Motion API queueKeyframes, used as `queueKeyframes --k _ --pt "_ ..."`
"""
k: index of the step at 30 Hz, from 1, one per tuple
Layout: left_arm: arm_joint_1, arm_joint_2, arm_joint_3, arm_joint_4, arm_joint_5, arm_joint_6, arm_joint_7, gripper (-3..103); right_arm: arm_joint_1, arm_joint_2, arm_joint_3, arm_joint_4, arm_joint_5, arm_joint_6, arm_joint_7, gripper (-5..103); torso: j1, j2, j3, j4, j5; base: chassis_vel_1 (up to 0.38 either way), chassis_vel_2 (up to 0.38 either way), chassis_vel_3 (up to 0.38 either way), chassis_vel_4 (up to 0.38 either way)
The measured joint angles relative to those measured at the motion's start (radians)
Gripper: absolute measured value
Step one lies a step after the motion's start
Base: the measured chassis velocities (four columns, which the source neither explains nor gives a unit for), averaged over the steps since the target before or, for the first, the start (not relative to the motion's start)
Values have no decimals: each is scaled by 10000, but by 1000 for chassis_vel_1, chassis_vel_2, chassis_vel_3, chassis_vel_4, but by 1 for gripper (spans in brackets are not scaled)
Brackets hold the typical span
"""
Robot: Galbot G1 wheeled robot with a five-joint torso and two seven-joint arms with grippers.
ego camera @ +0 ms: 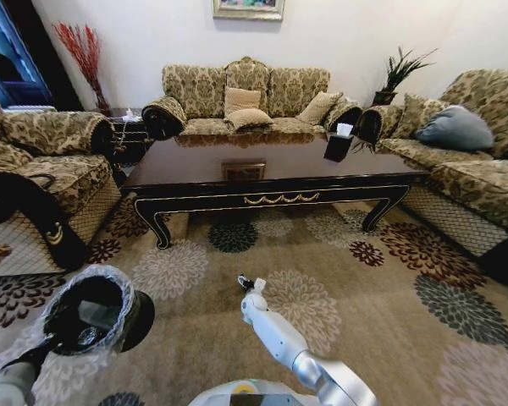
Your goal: Move to the front of the table and pick up the trash from the floor, then place it into the trash bin.
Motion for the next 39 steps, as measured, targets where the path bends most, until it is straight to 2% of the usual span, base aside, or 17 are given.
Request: queueKeyframes --k 10,11,12,13,15,18,22,23,25,27,31,33,39 --pt "106 40 -111 -9 -55 0 5 2 -94 0 -136 -168 -67 -173 -253 100 0 0 0 2 0 0 0 0 0" --pt "112 40 -119 -9 -69 0 12 2 -100 0 -141 -179 -97 -175 -297 102 0 0 0 1 0 0 0 0 0" --pt "118 40 -121 -3 -76 0 18 2 -110 0 -149 -189 -135 -171 -347 98 0 0 0 0 0 0 0 0 0" --pt "118 40 -121 -3 -76 0 18 2 -110 0 -149 -189 -135 -171 -347 98 0 0 0 0 0 0 0 0 0" --pt "145 28 -122 22 -78 0 26 2 -124 0 -151 -226 -218 -159 -405 88 0 0 0 0 0 0 0 0 0" --pt "161 10 -121 29 -78 0 31 2 -129 0 -117 -295 -364 -148 -418 83 0 0 0 2 -1 0 0 0 0" --pt "135 -3 -62 -60 -76 0 35 2 -154 0 13 -385 -646 -137 -397 61 0 0 0 0 0 0 0 0 0" --pt "135 -3 -62 -60 -76 0 35 2 -154 0 13 -385 -646 -137 -397 61 0 0 0 0 0 0 0 0 0" --pt "132 -12 -34 -105 -70 0 36 2 -166 0 115 -439 -858 -130 -372 50 0 0 0 0 0 0 0 0 0" --pt "133 -13 -31 -109 -69 0 36 2 -182 0 132 -440 -895 -128 -366 50 0 0 0 0 0 0 0 0 0" --pt "153 -17 -3 -111 -65 0 35 2 -405 -1 167 -271 -1208 -120 -355 30 0 0 0 0 0 0 0 0 0" --pt "155 -18 35 -112 -60 0 35 2 -526 -5 98 -48 -1284 -110 -354 27 0 0 1 -1 -1 0 0 0 0" --pt "-85 -132 514 -136 160 0 33 2 -1044 -3 -893 2061 -1442 133 -346 27 0 0 0 3 0 0 0 0 0"
